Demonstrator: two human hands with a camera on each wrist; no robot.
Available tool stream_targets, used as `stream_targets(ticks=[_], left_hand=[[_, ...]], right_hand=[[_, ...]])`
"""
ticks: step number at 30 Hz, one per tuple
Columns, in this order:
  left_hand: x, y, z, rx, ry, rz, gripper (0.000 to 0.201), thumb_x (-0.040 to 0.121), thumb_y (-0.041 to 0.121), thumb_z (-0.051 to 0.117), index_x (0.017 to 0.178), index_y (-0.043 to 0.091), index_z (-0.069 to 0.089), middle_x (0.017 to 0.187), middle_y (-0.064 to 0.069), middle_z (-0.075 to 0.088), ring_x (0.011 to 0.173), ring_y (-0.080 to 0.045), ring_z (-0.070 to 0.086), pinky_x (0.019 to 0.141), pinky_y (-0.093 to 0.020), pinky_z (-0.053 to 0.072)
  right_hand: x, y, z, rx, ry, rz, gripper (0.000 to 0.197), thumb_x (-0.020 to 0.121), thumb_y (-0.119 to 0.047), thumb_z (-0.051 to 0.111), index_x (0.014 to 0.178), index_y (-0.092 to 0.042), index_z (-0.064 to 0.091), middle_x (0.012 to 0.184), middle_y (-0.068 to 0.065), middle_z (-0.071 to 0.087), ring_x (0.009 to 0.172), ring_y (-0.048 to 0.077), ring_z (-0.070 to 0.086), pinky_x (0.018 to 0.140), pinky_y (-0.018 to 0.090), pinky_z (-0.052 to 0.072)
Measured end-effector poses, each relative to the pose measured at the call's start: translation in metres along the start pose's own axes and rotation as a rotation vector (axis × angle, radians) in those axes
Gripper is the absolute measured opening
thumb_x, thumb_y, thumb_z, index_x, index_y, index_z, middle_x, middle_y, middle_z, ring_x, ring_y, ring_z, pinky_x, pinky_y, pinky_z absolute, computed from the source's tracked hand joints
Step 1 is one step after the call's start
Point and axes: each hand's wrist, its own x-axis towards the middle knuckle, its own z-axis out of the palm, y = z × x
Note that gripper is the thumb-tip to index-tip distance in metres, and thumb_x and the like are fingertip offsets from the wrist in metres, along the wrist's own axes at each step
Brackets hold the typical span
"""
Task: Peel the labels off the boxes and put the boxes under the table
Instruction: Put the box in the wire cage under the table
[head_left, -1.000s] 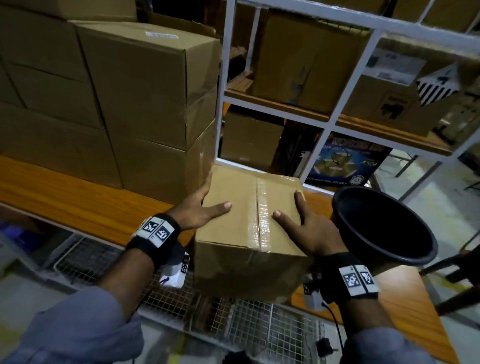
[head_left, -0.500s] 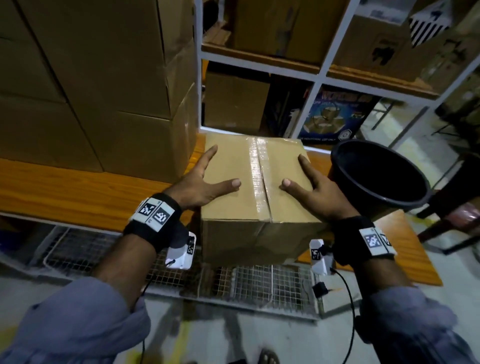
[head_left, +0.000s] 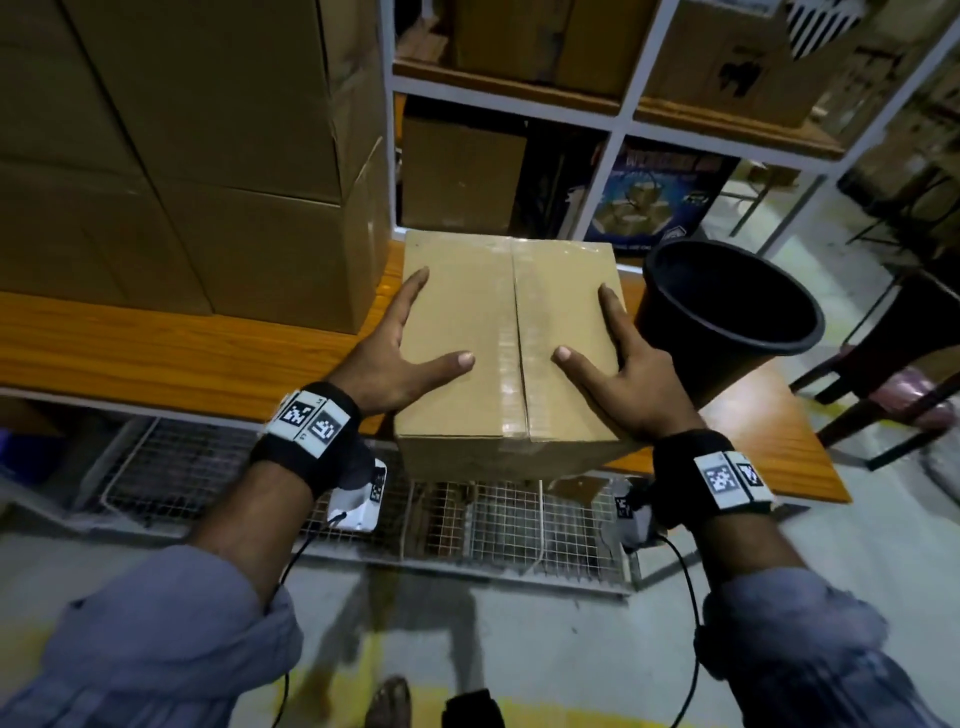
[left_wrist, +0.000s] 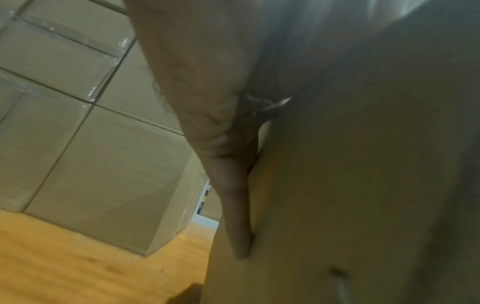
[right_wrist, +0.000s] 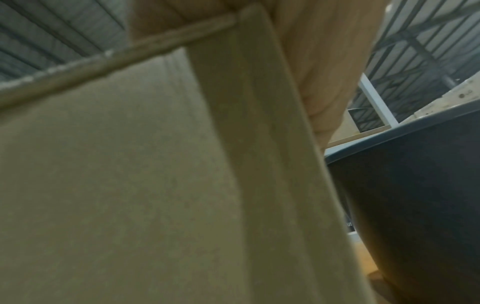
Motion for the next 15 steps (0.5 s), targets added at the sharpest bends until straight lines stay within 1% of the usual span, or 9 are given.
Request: stream_targets(ticks=[2, 4, 6, 7, 8, 9, 12, 13, 15], left_hand=[[-0.008, 0.000, 0.002, 0.018, -0.004, 0.015, 0.114, 0.071, 0.062, 0.087, 0.150, 0.071, 0.005, 0.163, 0.006, 0.033, 0.142, -0.021, 0.045, 0.114, -0.056, 0.043], [-0.015, -0.002, 0.005, 0.013, -0.001, 0.032, 0.115, 0.075, 0.056, 0.088, 0.152, 0.068, 0.004, 0.160, 0.009, 0.036, 0.139, -0.017, 0.048, 0.112, -0.050, 0.046], [-0.023, -0.006, 0.007, 0.021, 0.008, 0.064, 0.114, 0.079, 0.050, 0.086, 0.156, 0.061, 0.003, 0.153, 0.021, 0.033, 0.136, -0.008, 0.044, 0.107, -0.029, 0.045], [-0.027, -0.007, 0.009, 0.035, 0.017, 0.083, 0.113, 0.082, 0.047, 0.084, 0.158, 0.059, 0.002, 0.150, 0.026, 0.030, 0.134, -0.003, 0.040, 0.101, -0.020, 0.041], [-0.031, -0.009, 0.010, 0.048, 0.023, 0.104, 0.112, 0.083, 0.046, 0.084, 0.159, 0.057, 0.002, 0.149, 0.028, 0.028, 0.134, -0.001, 0.037, 0.100, -0.017, 0.037], [-0.035, -0.010, 0.012, 0.064, 0.034, 0.124, 0.112, 0.083, 0.047, 0.084, 0.158, 0.058, 0.002, 0.152, 0.028, 0.026, 0.137, -0.002, 0.034, 0.104, -0.021, 0.034], [-0.041, -0.015, 0.011, 0.125, 0.036, 0.163, 0.112, 0.080, 0.055, 0.083, 0.156, 0.063, 0.001, 0.170, 0.019, 0.012, 0.152, -0.012, 0.023, 0.120, -0.042, 0.027], [-0.043, -0.016, 0.010, 0.132, 0.015, 0.176, 0.112, 0.080, 0.057, 0.083, 0.155, 0.064, 0.001, 0.171, 0.016, 0.011, 0.154, -0.015, 0.021, 0.123, -0.047, 0.026], [-0.044, -0.018, 0.009, 0.120, -0.036, 0.207, 0.112, 0.078, 0.058, 0.083, 0.154, 0.067, 0.001, 0.171, 0.013, 0.015, 0.154, -0.018, 0.026, 0.122, -0.053, 0.031]], right_hand=[[-0.008, 0.002, 0.002, 0.006, 0.019, -0.009, 0.096, 0.086, -0.079, 0.061, 0.160, -0.058, 0.004, 0.148, 0.005, 0.058, 0.125, 0.027, 0.062, 0.110, 0.042, 0.049], [-0.018, 0.004, 0.005, 0.008, 0.041, -0.013, 0.096, 0.086, -0.079, 0.061, 0.160, -0.059, 0.003, 0.147, 0.007, 0.059, 0.124, 0.028, 0.063, 0.109, 0.042, 0.049], [-0.030, 0.005, 0.008, 0.010, 0.059, -0.007, 0.097, 0.086, -0.078, 0.061, 0.160, -0.059, 0.002, 0.146, 0.008, 0.060, 0.125, 0.028, 0.063, 0.110, 0.043, 0.049], [-0.036, 0.005, 0.009, 0.007, 0.073, -0.008, 0.097, 0.086, -0.078, 0.061, 0.160, -0.059, 0.002, 0.145, 0.008, 0.060, 0.124, 0.028, 0.063, 0.110, 0.043, 0.049], [-0.043, 0.006, 0.012, 0.005, 0.086, -0.008, 0.097, 0.086, -0.078, 0.062, 0.160, -0.059, 0.001, 0.145, 0.008, 0.061, 0.124, 0.027, 0.064, 0.110, 0.044, 0.049], [-0.049, 0.006, 0.013, 0.009, 0.100, -0.010, 0.097, 0.086, -0.078, 0.062, 0.160, -0.059, 0.001, 0.144, 0.008, 0.062, 0.122, 0.027, 0.065, 0.110, 0.044, 0.050], [-0.068, 0.004, 0.020, 0.017, 0.143, 0.022, 0.097, 0.087, -0.075, 0.064, 0.160, -0.059, 0.001, 0.142, 0.009, 0.064, 0.119, 0.027, 0.067, 0.108, 0.043, 0.053], [-0.077, 0.002, 0.023, 0.015, 0.164, 0.040, 0.097, 0.088, -0.073, 0.064, 0.160, -0.058, 0.002, 0.142, 0.009, 0.064, 0.119, 0.027, 0.067, 0.108, 0.041, 0.052], [-0.095, 0.000, 0.029, 0.020, 0.202, 0.072, 0.096, 0.089, -0.069, 0.066, 0.162, -0.055, 0.004, 0.140, 0.010, 0.065, 0.119, 0.026, 0.067, 0.105, 0.032, 0.050]])
